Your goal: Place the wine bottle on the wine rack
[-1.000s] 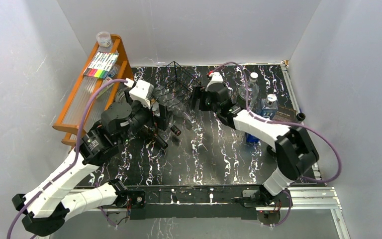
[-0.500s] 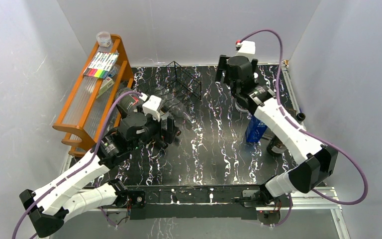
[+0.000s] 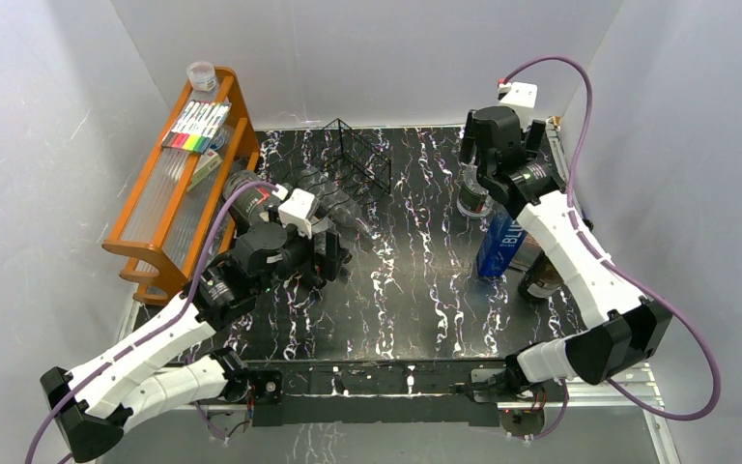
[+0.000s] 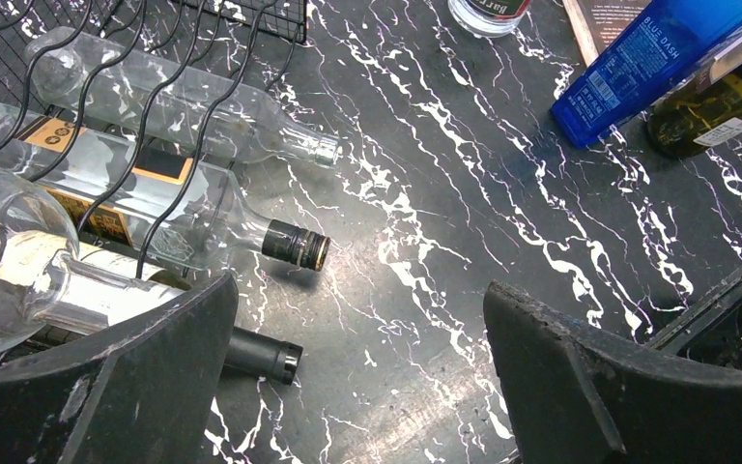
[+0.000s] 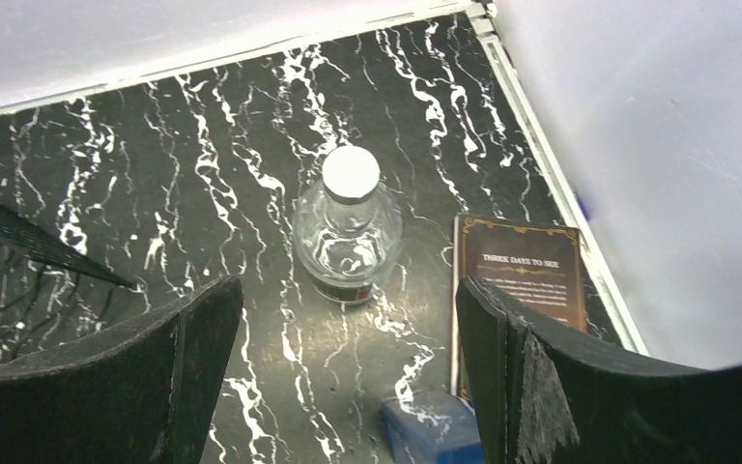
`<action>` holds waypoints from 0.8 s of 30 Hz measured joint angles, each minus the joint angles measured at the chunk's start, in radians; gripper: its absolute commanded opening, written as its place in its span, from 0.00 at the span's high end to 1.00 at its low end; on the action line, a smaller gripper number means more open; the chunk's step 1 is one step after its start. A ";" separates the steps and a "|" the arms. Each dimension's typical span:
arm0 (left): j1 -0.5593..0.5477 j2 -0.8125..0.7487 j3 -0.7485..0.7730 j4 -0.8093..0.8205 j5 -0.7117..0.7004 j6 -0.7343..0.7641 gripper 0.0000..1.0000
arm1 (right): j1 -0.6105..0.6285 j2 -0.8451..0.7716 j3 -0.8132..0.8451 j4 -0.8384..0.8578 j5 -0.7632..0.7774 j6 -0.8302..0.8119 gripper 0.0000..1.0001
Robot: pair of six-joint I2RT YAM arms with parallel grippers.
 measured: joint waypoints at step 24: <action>0.000 0.050 0.015 0.012 -0.037 0.044 0.02 | -0.051 -0.276 -0.278 -0.174 -0.197 -0.010 0.15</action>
